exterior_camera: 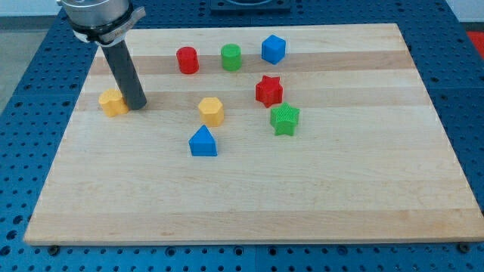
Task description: Move the yellow hexagon to the right of the blue triangle
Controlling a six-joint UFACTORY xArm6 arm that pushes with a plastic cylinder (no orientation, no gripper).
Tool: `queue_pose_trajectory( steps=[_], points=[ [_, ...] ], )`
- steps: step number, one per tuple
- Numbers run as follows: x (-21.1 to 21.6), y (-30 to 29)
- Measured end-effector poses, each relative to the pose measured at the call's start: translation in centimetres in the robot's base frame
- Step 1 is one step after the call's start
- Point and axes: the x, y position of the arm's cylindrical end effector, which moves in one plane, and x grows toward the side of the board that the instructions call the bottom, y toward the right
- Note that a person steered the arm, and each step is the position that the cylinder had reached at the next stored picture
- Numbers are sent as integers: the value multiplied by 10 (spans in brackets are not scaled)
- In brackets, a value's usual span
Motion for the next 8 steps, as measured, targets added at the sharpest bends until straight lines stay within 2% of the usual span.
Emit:
queue_pose_trajectory(
  steps=[3, 4, 5, 7, 8],
  points=[
    [0, -19],
    [3, 20],
    [-1, 91],
    [1, 142],
    [35, 162]
  ],
)
